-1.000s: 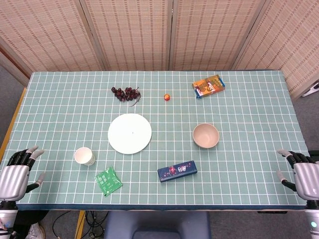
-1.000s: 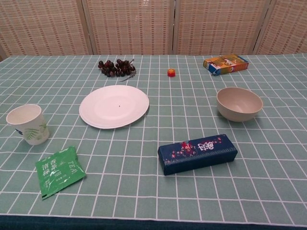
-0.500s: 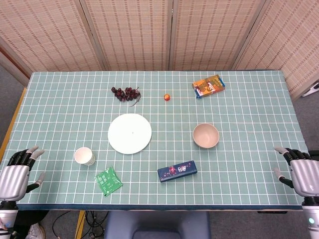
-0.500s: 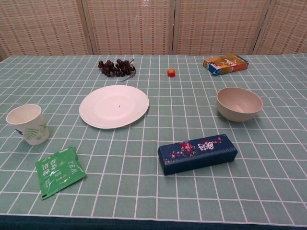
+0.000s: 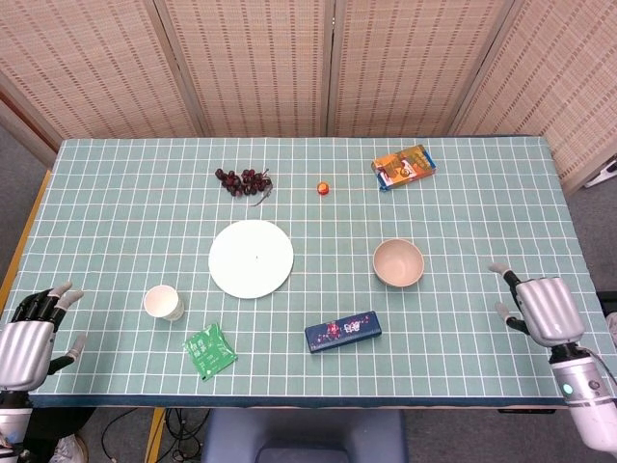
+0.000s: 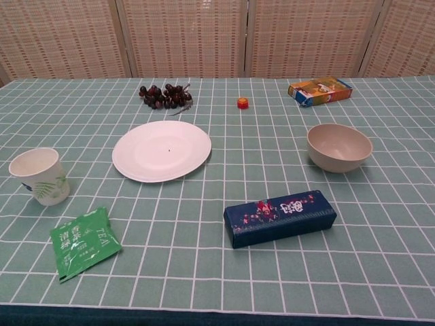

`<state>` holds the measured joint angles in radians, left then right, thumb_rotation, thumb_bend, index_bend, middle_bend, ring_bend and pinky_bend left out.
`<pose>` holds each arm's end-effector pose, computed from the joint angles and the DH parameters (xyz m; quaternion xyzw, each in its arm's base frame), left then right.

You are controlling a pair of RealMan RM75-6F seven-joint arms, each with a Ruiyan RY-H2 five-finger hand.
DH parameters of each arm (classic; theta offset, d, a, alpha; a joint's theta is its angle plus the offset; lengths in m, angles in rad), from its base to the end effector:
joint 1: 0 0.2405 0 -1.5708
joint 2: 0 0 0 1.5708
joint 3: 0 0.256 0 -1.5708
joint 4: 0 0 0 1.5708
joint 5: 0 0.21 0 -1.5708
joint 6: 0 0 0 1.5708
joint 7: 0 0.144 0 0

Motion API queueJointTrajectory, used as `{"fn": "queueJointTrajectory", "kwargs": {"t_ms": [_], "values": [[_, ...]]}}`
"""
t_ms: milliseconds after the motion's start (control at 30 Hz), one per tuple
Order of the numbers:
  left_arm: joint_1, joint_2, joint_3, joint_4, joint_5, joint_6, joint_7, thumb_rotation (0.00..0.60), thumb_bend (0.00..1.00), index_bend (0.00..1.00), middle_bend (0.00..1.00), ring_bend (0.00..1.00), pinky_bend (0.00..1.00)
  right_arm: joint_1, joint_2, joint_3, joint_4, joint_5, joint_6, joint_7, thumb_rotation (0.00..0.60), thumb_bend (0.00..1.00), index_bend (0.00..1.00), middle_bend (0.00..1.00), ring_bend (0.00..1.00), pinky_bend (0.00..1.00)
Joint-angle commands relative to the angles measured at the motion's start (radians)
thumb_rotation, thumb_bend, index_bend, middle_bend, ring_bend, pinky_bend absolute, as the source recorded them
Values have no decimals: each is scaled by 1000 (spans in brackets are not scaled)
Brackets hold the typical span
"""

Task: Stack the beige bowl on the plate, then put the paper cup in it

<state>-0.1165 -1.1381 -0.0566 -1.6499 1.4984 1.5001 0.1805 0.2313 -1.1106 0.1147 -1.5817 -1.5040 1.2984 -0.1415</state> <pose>-0.2946 0.1910 0.1526 -0.6185 -0.3353 -0.3682 0.6078 -0.2909 -0.2390 0.1498 0.6753 -0.3181 0.3451 0.5690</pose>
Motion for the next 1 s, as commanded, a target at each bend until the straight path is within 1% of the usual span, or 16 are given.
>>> {"fn": "queueJointTrajectory", "kwargs": {"t_ms": [33, 167, 500, 767, 1000], "values": [[-2, 3, -3, -4, -2, -1, 1, 600, 312, 206, 159, 159, 163, 48, -24, 7, 25, 9, -67, -11, 600, 260, 265, 880, 886, 938], [-4, 5, -5, -9, 1, -1, 6, 600, 312, 206, 159, 159, 163, 97, -63, 7, 64, 17, -132, -10, 600, 254, 275, 894, 903, 953], [0, 8, -3, -9, -6, 0, 5, 600, 312, 206, 159, 159, 163, 206, -186, 1, 188, 38, -270, 15, 600, 248, 303, 894, 903, 953], [3, 8, -2, -4, -5, 4, -3, 600, 312, 206, 159, 158, 163, 267, -281, 2, 286, 50, -324, 45, 600, 249, 343, 894, 904, 953], [3, 11, -5, 3, -10, 2, -10, 600, 312, 206, 159, 159, 163, 308, -351, 0, 370, 48, -348, 91, 600, 262, 382, 894, 906, 954]]}}
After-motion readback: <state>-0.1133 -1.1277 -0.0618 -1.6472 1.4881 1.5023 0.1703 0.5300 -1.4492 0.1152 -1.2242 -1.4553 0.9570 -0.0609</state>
